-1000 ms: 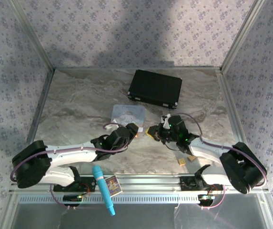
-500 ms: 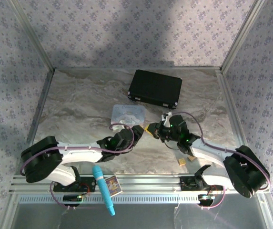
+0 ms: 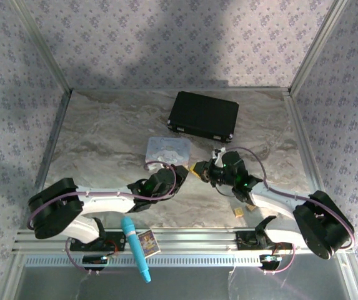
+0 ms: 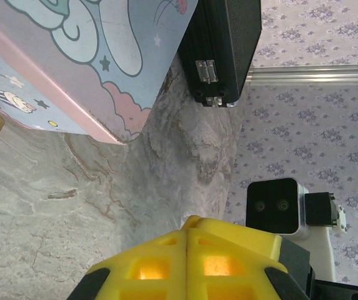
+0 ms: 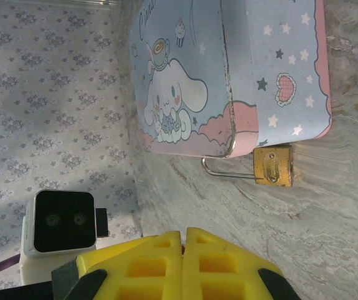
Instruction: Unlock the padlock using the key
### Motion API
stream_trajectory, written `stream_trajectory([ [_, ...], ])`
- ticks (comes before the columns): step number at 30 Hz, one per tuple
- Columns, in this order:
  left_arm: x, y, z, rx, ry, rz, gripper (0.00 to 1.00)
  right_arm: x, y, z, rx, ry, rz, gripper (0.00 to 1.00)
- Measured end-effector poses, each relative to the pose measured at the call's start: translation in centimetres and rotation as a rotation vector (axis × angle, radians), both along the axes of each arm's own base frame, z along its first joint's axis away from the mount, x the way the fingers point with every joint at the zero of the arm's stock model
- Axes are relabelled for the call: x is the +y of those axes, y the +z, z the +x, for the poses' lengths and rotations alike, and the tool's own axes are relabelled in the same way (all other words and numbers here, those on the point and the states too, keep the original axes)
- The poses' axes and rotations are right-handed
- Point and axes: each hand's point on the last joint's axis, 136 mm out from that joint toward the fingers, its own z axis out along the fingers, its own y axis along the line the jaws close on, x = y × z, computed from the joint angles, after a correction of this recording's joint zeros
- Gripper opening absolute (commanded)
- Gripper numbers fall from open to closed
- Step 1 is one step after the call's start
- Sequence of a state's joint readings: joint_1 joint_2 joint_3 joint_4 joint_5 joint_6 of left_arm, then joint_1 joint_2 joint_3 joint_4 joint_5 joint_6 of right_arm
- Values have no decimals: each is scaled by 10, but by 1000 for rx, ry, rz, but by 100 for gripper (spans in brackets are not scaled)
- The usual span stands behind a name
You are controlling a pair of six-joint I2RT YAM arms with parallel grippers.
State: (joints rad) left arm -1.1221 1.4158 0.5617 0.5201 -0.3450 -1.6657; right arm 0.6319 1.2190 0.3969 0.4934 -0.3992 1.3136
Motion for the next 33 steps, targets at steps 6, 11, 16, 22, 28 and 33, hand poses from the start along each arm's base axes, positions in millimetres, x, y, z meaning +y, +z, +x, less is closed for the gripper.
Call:
stream_trajectory([
  [6, -2, -1, 1, -4, -11, -3, 0, -1, 0, 1, -1, -5, -3, 17],
  [11, -4, -1, 5, -12, -76, 12, 0, -6, 1, 1, -33, 47, -21, 62],
  [16, 11, -11, 19, -24, -175, 137, 0, -33, 17, 15, -124, 112, -22, 61],
  [22, 7, 32, 17, -192, -479, 207, 0, -29, 57, 8, -325, 322, -7, 54],
  [28, 7, 84, -10, -425, -760, 206, 0, -16, 81, -10, -466, 493, 47, 39],
  [33, 10, 88, -25, -490, -874, 192, 0, -2, 85, -26, -495, 598, 95, 37],
])
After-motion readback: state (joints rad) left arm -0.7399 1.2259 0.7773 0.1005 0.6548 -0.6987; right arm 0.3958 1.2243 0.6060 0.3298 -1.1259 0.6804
